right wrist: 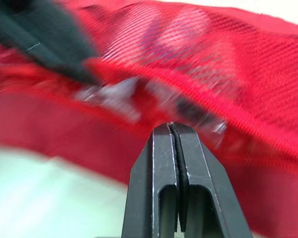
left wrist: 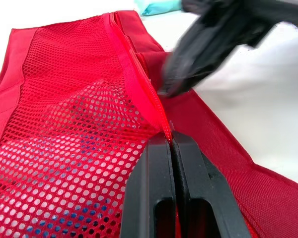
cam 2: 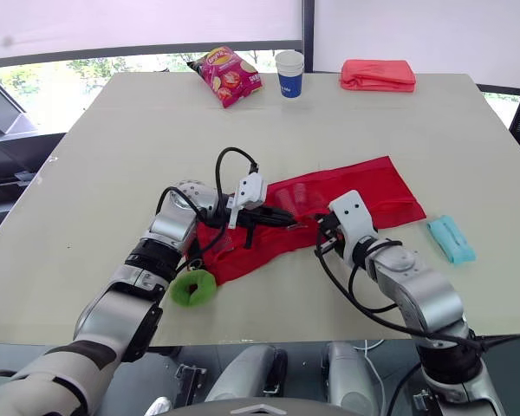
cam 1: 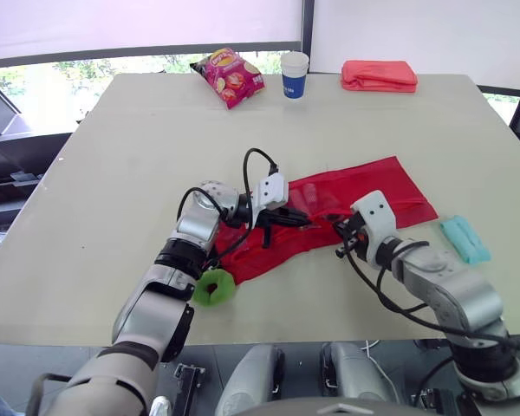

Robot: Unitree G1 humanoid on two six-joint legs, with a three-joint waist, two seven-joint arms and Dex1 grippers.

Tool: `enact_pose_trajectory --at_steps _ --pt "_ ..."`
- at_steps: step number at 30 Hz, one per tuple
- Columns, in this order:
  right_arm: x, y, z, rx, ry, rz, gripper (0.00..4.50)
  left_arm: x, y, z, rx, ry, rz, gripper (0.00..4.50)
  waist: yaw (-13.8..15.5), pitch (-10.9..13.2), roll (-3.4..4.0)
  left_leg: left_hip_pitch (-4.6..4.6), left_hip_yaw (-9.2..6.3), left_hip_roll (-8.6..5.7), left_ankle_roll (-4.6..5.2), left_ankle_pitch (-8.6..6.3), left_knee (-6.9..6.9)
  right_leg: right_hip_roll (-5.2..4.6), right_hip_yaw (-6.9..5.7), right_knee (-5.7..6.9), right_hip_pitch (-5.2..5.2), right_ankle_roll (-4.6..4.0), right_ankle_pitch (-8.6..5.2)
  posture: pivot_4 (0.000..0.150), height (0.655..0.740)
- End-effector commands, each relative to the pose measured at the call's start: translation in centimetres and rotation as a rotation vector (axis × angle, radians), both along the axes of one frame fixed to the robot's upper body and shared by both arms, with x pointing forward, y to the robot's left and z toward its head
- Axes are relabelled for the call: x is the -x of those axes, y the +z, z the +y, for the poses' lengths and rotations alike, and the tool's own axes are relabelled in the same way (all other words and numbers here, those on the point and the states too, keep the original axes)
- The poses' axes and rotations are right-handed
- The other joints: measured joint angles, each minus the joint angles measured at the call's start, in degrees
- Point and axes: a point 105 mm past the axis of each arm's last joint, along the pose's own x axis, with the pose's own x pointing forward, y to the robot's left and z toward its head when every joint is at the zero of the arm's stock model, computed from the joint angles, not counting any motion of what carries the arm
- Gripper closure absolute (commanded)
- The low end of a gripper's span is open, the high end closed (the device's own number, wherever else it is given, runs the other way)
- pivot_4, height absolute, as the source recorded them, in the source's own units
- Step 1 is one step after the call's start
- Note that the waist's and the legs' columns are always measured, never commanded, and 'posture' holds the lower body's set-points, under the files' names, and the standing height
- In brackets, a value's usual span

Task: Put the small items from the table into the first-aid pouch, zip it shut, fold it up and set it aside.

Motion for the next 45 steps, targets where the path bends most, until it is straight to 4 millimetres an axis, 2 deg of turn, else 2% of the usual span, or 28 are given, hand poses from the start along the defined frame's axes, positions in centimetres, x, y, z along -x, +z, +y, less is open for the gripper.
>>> enact_pose_trajectory --at_steps 1,4,6,9,11,13,18,20,25,28,31,34,35,36,37,41,42,45 --pt "-1.6 0.9 0.0 0.004 -0.034 -0.116 4.45 0.3 1.0 -0.6 0.001 -0.055 -0.052 4.5 0.0 0.0 0.0 0.0 0.0 0.0 0.0 0.0 0.0 0.0 0.0 0.0 0.0 0.0 0.0 0.15 0.7395" --pt "-1.7 1.1 0.2 -0.012 -0.03 -0.149 4.45 0.4 1.0 -0.6 -0.001 -0.063 -0.054 4.5 0.0 0.0 0.0 -0.01 0.0 0.0 0.0 0.0 0.0 0.0 0.0 0.0 -0.01 0.0 0.0 0.15 0.7395" --pt "-1.1 1.2 0.2 -0.029 -0.015 -0.145 4.45 0.3 0.9 -0.3 -0.007 -0.06 -0.058 4.5 0.0 0.0 0.0 -0.01 0.0 0.0 0.0 0.0 0.0 0.0 0.0 0.0 -0.02 0.0 0.0 0.15 0.7395" --pt "1.0 1.2 0.1 -0.039 0.077 -0.12 4.45 0.1 0.7 0.3 -0.034 -0.056 -0.078 4.5 0.1 0.0 0.0 -0.02 -0.01 0.0 0.01 -0.01 -0.01 0.0 0.0 -0.02 -0.01 0.0 0.0 0.15 0.7395" --pt "3.4 1.7 -0.3 -0.072 0.167 -0.128 4.45 -0.3 0.5 1.1 -0.069 -0.056 -0.107 4.5 0.3 0.0 0.0 -0.02 -0.01 0.0 0.01 -0.01 0.0 0.0 0.01 -0.03 0.0 0.0 0.0 0.15 0.7395" --pt "4.9 2.2 -0.7 -0.098 0.204 -0.148 4.45 -0.5 0.3 1.8 -0.096 -0.058 -0.139 4.5 0.3 0.0 0.0 -0.02 -0.03 0.01 0.01 -0.01 -0.01 0.03 -0.02 -0.05 0.0 0.0 0.0 0.15 0.7395" --pt "7.8 4.8 -3.8 -0.223 0.16 -0.354 4.45 -0.5 0.0 4.3 -0.162 -0.104 -0.252 4.5 0.2 0.0 0.0 0.01 -0.03 0.04 0.0 -0.01 0.0 0.04 -0.01 0.0 0.01 0.0 0.0 0.15 0.7395" --pt "8.9 4.8 -5.4 -0.225 0.147 -0.384 4.45 -0.5 0.1 4.9 -0.165 -0.108 -0.261 4.5 0.1 0.0 -0.01 0.02 -0.01 0.03 0.01 -0.01 0.0 0.04 -0.01 -0.04 0.03 0.01 0.0 0.15 0.7395" --pt "12.1 4.0 -11.0 -0.149 0.089 -0.342 4.45 -1.2 1.1 6.4 -0.122 -0.053 -0.243 4.5 0.7 0.0 -0.01 0.08 -0.02 0.03 0.05 -0.03 0.04 0.06 -0.05 -0.07 0.15 0.02 0.0 0.15 0.7395" --pt "14.1 4.4 -13.5 -0.142 0.073 -0.33 3.69 -1.4 1.4 7.4 -0.101 -0.015 -0.228 4.5 0.8 0.0 -0.02 0.12 -0.02 0.08 0.07 -0.04 0.07 0.09 -0.05 -0.06 0.19 0.02 -0.01 0.15 0.7395" --pt "15.6 4.4 -15.6 -0.094 0.036 -0.306 2.54 -1.3 1.4 8.4 -0.128 -0.019 -0.232 4.5 0.8 0.0 -0.02 0.14 -0.02 0.1 0.1 -0.06 0.06 0.08 -0.06 -0.06 0.23 0.03 -0.01 0.15 0.7395" --pt "16.5 4.8 -17.3 -0.062 -0.006 -0.314 1.11 -1.3 2.3 8.9 -0.096 -0.008 -0.185 3.63 1.0 0.0 -0.05 0.14 -0.01 0.1 0.12 -0.07 0.07 0.07 -0.05 -0.08 0.24 0.03 -0.01 0.15 0.7395" --pt "16.7 5.0 -17.8 -0.055 -0.019 -0.32 0.73 -1.4 2.7 9.0 -0.083 -0.003 -0.172 3.23 1.2 0.0 -0.05 0.14 -0.01 0.1 0.3 -0.18 0.07 0.06 -0.05 -0.09 0.24 0.03 -0.01 0.15 0.7395" --pt "16.8 5.1 -18.2 -0.049 -0.032 -0.326 0.13 -1.4 3.0 9.0 -0.074 0.002 -0.162 2.67 1.4 0.0 -0.05 0.14 -0.01 0.1 0.35 -0.21 0.08 0.05 -0.05 -0.09 0.24 0.03 -0.01 0.15 0.7395" --pt "16.9 5.2 -18.4 -0.046 -0.038 -0.329 0.0 -1.4 3.1 9.1 -0.07 0.004 -0.158 2.27 1.5 0.0 -0.05 0.13 -0.02 0.11 0.35 -0.21 0.09 0.05 -0.06 -0.08 0.24 0.03 -0.01 0.15 0.7395" --pt "17.7 5.2 -19.6 -0.031 -0.068 -0.321 0.0 -1.2 4.3 8.7 -0.039 -0.014 -0.131 0.33 1.6 0.0 -0.05 0.11 -0.01 0.1 0.34 -0.21 0.11 0.02 -0.06 -0.1 0.25 0.03 -0.01 0.15 0.7395" --pt "18.0 5.2 -19.9 -0.027 -0.076 -0.317 0.0 -1.0 4.5 8.5 -0.032 -0.025 -0.126 0.02 1.6 0.0 -0.05 0.1 -0.02 0.1 0.32 -0.2 0.12 0.01 -0.06 -0.11 0.25 0.03 -0.02 0.15 0.7395" --pt "18.8 5.4 -20.6 -0.023 -0.109 -0.311 0.0 -0.6 5.1 7.8 -0.008 -0.053 -0.118 0.02 1.7 0.0 -0.04 0.1 -0.02 0.1 0.33 -0.21 0.12 -0.03 -0.05 -0.12 0.26 0.03 -0.02 0.15 0.7395"
